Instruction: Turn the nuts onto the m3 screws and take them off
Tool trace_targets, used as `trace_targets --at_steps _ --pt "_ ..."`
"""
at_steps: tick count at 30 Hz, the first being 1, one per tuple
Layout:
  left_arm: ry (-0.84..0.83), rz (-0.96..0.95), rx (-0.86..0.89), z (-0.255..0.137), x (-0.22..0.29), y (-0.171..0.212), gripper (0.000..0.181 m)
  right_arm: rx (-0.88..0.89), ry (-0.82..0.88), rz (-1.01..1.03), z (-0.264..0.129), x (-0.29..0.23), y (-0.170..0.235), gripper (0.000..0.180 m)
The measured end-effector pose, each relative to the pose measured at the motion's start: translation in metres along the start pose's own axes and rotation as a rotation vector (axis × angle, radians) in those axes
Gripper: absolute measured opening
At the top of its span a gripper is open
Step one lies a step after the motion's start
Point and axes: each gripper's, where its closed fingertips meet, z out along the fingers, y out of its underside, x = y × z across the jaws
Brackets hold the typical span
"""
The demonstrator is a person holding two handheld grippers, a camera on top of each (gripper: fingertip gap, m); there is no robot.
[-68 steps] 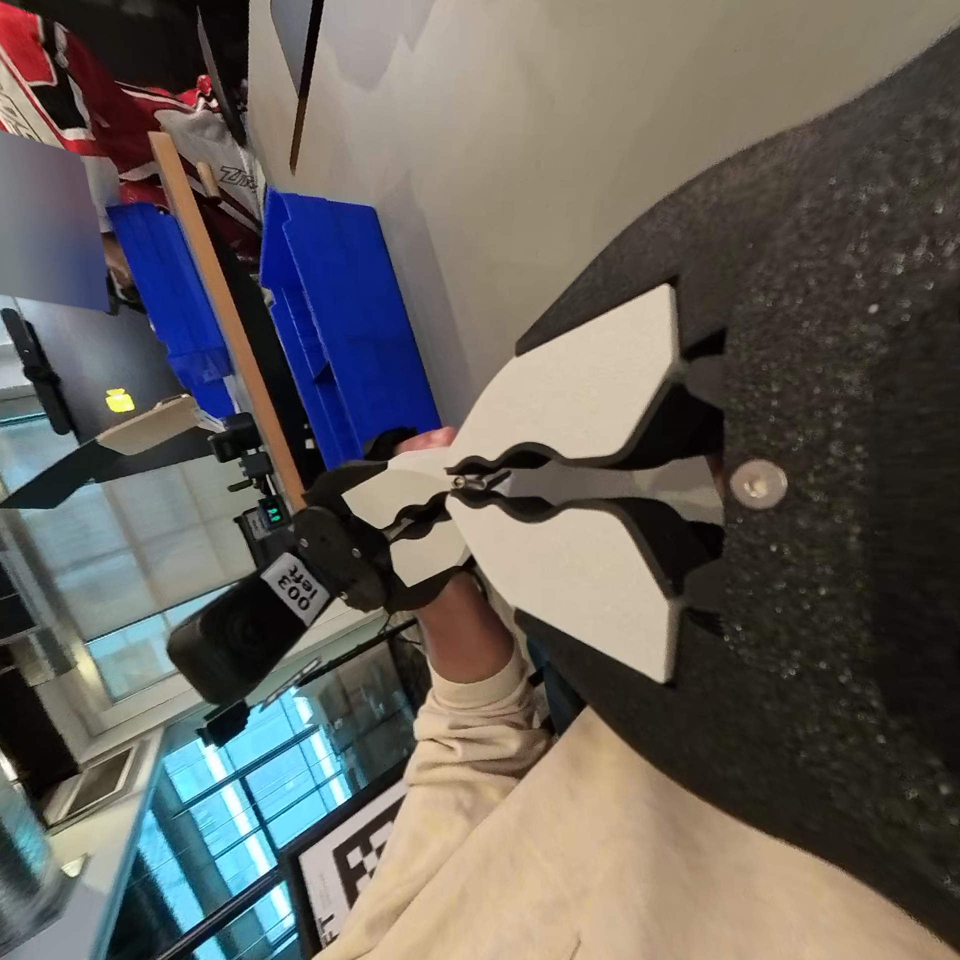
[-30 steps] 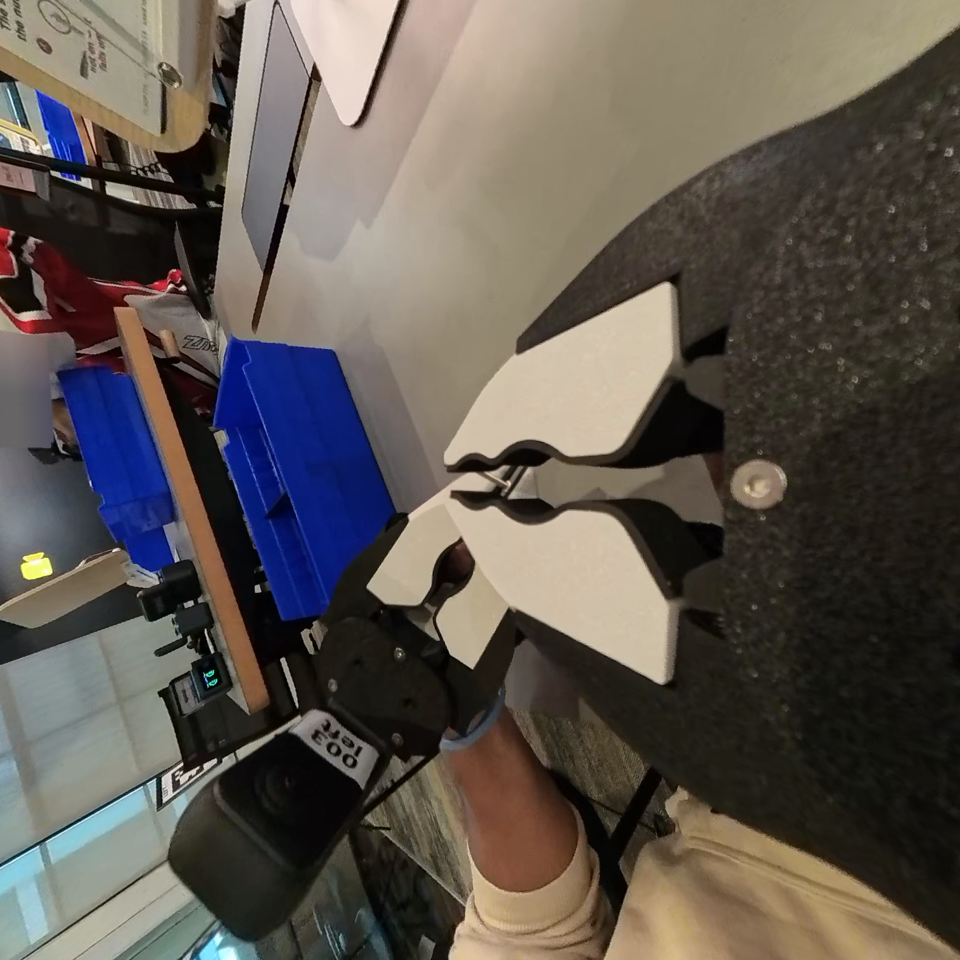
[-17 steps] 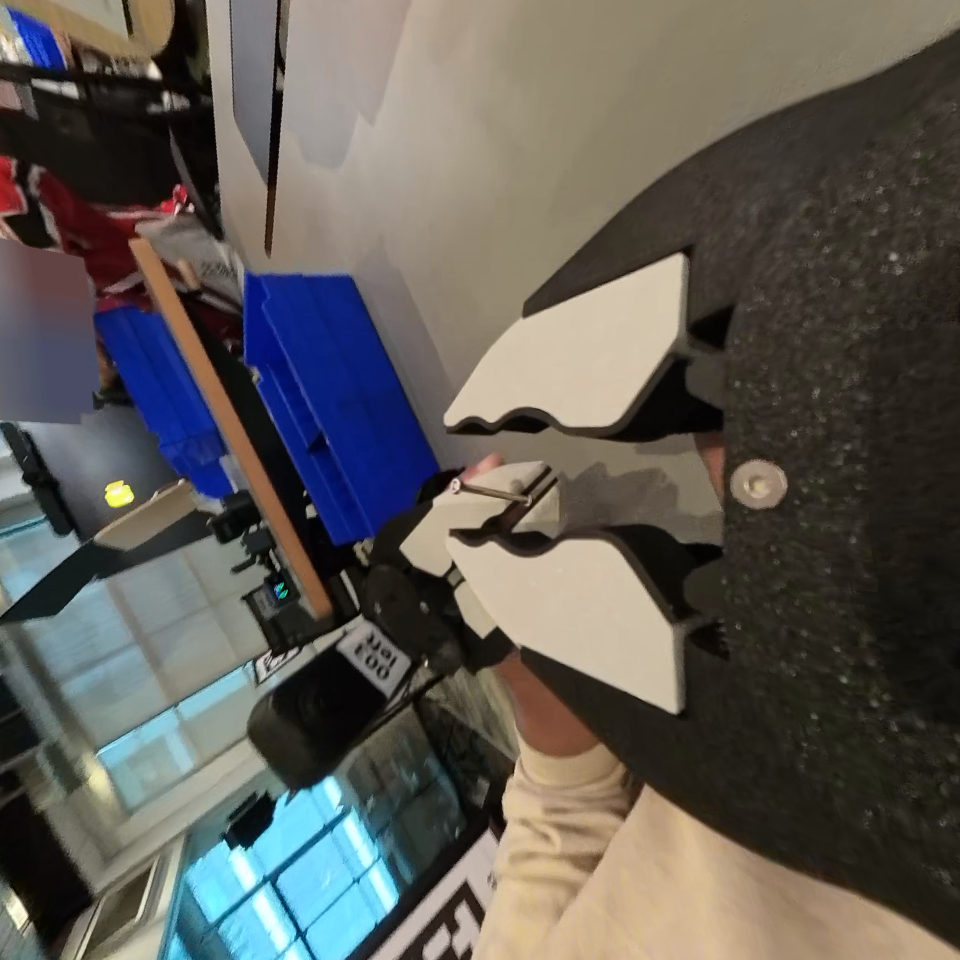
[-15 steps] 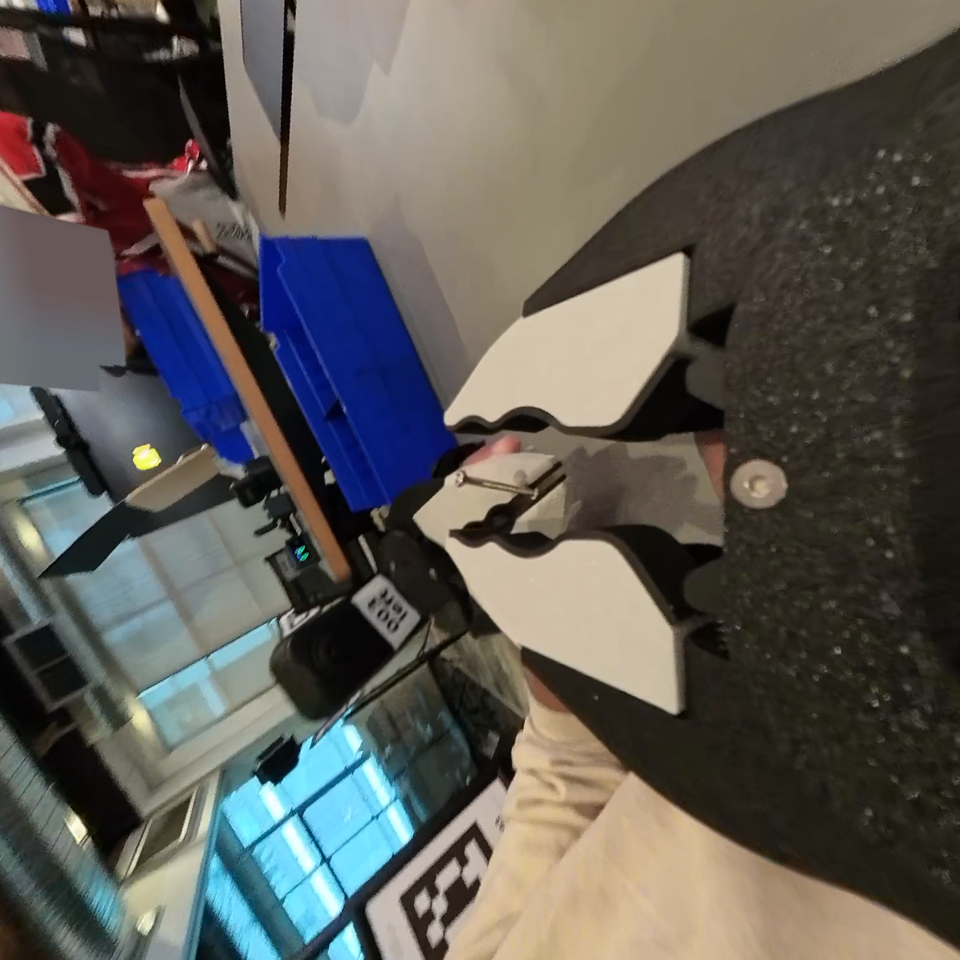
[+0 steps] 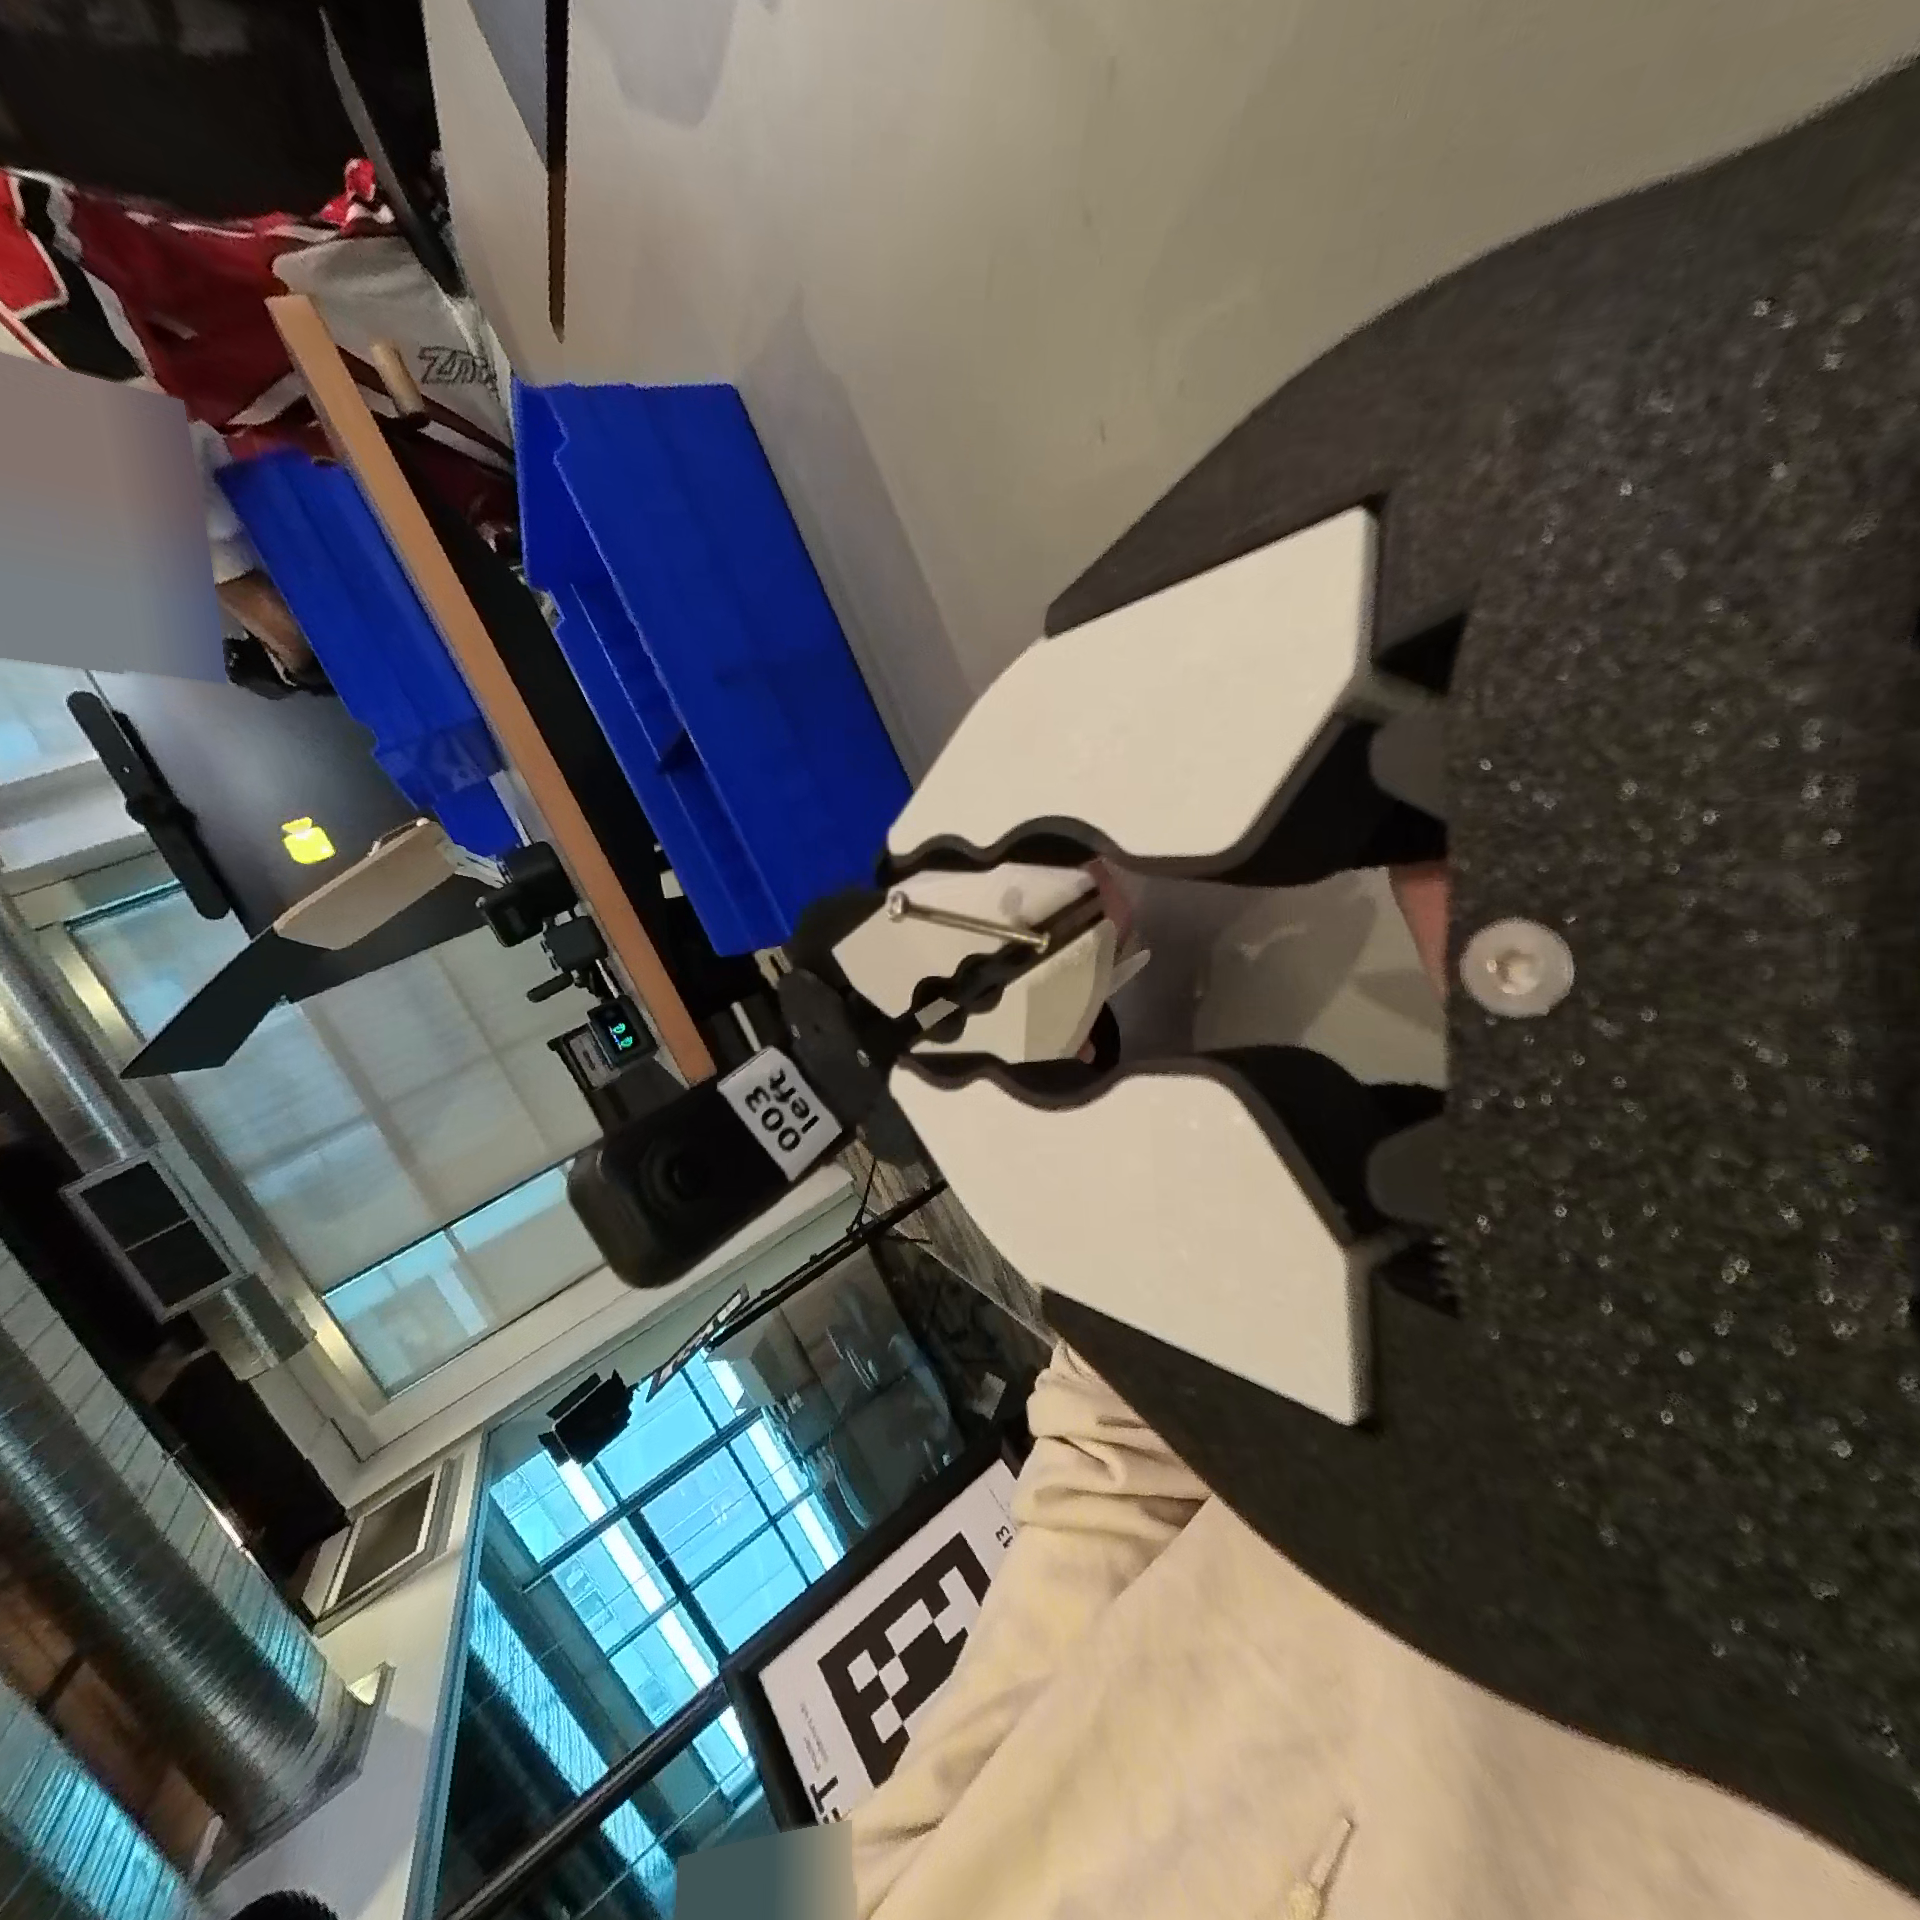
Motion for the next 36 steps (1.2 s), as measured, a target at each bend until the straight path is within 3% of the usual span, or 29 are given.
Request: trace_targets --at_steps 36 --pt "-0.025 -0.001 -0.012 -0.009 -0.007 0.001 0.003 -0.03 0.007 -0.016 0.006 -0.008 -0.001 0.031"
